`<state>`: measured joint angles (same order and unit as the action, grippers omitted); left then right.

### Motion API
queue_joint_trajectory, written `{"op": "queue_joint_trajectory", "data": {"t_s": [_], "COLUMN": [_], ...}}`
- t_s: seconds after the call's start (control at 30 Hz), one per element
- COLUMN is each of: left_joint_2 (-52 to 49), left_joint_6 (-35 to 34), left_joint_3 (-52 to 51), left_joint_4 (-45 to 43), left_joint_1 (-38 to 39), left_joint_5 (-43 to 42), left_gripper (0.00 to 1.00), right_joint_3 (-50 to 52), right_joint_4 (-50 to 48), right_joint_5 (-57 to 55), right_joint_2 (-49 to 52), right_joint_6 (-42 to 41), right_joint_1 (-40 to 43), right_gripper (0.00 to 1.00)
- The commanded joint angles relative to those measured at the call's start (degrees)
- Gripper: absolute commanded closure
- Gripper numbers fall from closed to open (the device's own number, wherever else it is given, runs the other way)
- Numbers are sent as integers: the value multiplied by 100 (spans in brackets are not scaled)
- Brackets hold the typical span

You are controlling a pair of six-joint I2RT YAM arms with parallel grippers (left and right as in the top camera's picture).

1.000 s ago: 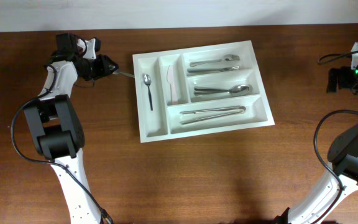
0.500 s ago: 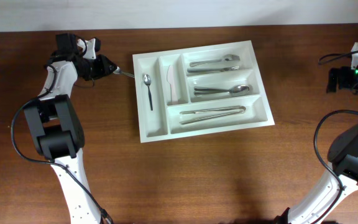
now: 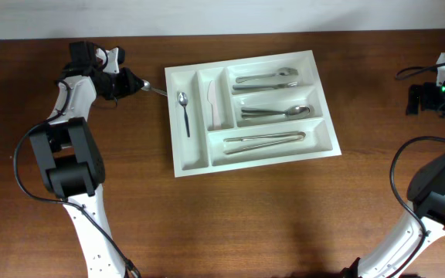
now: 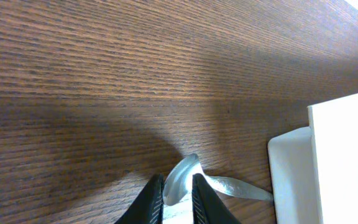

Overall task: Pack container
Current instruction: 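Lower the left gripper onto the spoon's neck and close, then lift the spoon up off the table with the left gripper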

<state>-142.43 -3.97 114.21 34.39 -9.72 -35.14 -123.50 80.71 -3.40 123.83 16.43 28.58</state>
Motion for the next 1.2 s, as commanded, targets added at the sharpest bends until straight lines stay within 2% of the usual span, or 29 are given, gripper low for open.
{"op": "queue_joint_trajectory", "data": {"t_s": [0.0, 0.2, 0.47, 0.87, 1.17], "left_joint_2": [-105, -105, -105, -103, -103], "left_joint_6": [52, 52, 52, 0, -348], "left_joint_3": [20, 20, 20, 81, 610], "left_joint_4": [-35, -37, -55, -81, -103], "left_joint_1": [-9, -9, -9, -20, -254], "left_joint_5": [-107, -107, -107, -334, -367], "left_gripper": [87, 87, 98, 98, 98], "right_joint_3": [35, 35, 35, 35, 35], "right_joint_4": [-4, -4, -4, -4, -4], "right_joint_5": [35, 35, 35, 35, 35], "right_joint_2": [31, 31, 31, 31, 31], "right_joint_6": [-59, -59, -59, -59, -59], "right_joint_1": [33, 33, 33, 33, 33], "right_gripper": [1, 1, 1, 1, 1]}}
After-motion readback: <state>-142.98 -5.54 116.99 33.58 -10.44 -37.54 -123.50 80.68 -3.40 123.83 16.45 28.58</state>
